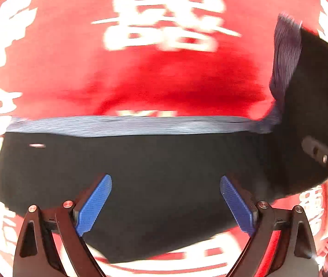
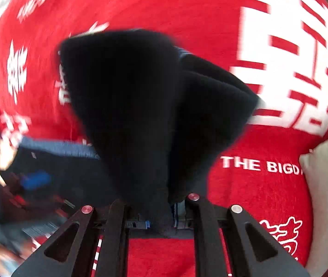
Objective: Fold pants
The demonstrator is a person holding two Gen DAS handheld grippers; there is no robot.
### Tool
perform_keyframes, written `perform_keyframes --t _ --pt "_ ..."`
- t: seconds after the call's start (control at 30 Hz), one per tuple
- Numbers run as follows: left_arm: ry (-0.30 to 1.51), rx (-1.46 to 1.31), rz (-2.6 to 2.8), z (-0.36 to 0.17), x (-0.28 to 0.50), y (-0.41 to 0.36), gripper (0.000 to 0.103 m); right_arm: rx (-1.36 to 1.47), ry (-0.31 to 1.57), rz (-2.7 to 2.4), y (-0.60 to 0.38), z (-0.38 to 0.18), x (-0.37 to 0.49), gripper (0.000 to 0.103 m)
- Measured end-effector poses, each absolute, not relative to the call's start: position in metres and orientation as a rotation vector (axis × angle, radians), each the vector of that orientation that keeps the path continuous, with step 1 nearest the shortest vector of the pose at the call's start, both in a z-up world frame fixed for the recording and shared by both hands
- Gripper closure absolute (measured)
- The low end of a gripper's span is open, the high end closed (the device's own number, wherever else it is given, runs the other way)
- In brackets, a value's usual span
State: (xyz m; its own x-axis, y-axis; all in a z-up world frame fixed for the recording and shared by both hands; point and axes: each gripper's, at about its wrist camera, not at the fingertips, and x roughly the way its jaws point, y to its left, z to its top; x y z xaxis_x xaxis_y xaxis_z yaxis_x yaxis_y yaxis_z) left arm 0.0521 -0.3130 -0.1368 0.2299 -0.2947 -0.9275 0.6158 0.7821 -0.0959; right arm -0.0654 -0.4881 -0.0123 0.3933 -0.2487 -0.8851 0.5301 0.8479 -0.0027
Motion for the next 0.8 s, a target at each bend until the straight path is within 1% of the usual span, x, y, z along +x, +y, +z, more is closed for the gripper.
perform_keyframes --t 0.07,0.17,0.2,0.27,0.33,0.37,0.4,0.43,0.57,0.63,0.8 --pt "1.185 0.343 -0.573 -0.142 0.075 -0.280 0.006 0.220 1.114 -0.505 -0.459 -0.031 -0.041 0.088" --pt "1.216 0.330 -0.495 -0.152 0.105 -0.237 0.006 0.092 1.227 -0.516 -0.414 -0.075 -0.005 0.082" --pt "1.226 0.324 -0.479 -0.156 0.113 -0.226 0.006 0.037 1.274 -0.527 -0.400 -0.092 0.004 0.076" --pt "1.246 0.329 -0.450 -0.165 0.121 -0.206 0.006 -0.105 1.329 -0.567 -0.377 -0.119 0.014 0.061" --pt "1.258 0.334 -0.437 -0.171 0.127 -0.195 0.006 -0.241 1.329 -0.603 -0.363 -0.127 0.013 0.054" --pt "1.259 0.332 -0.441 -0.174 0.125 -0.199 0.006 -0.264 1.321 -0.593 -0.357 -0.126 0.015 0.051" --pt "1.260 0.331 -0.449 -0.174 0.126 -0.198 0.006 -0.250 1.315 -0.564 -0.352 -0.122 0.014 0.045" --pt "1.263 0.331 -0.455 -0.171 0.124 -0.205 0.006 -0.233 1.312 -0.541 -0.349 -0.118 0.011 0.041" --pt "1.287 0.282 -0.561 -0.166 0.119 -0.235 0.006 -0.092 1.299 -0.456 -0.354 -0.085 -0.012 0.040" --pt "1.306 0.254 -0.660 -0.154 0.109 -0.252 0.006 0.067 1.288 -0.470 -0.376 -0.067 -0.031 0.040" --pt "1.327 0.235 -0.909 -0.136 0.076 -0.301 0.006 0.358 1.262 -0.554 -0.417 -0.052 -0.079 0.040"
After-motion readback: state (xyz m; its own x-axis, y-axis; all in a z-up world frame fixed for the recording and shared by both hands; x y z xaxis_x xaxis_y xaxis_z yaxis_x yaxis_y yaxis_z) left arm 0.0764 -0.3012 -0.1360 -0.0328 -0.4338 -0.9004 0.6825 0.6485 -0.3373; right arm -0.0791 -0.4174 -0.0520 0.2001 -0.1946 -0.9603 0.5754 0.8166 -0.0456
